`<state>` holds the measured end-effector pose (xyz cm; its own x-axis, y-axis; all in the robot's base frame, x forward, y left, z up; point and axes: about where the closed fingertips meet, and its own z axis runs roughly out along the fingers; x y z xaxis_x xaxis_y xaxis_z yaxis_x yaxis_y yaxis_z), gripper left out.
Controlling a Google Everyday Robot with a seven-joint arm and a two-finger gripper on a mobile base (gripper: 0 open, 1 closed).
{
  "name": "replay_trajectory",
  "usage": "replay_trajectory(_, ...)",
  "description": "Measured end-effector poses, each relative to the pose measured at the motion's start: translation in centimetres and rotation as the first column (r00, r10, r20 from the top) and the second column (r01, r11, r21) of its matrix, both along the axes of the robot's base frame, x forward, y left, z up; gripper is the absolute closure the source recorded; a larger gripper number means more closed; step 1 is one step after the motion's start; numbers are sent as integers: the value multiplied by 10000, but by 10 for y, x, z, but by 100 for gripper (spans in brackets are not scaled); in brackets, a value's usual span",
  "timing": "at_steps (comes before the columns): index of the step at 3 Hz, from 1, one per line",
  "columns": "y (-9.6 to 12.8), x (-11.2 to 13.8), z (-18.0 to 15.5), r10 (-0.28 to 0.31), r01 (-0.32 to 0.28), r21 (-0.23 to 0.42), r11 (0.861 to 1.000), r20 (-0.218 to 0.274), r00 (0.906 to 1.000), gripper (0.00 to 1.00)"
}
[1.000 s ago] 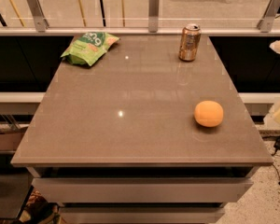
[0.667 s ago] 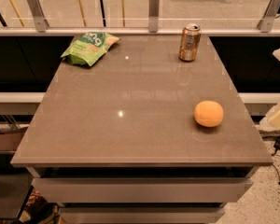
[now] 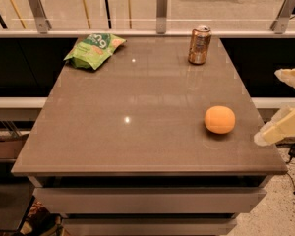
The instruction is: Move orange near green rice chip bag
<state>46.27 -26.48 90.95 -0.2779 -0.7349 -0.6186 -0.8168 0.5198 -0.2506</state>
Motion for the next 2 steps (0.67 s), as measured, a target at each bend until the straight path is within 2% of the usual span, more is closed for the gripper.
replay_trajectory(2,15,6,-41,525,-453,1084,9931,-639,9966,0)
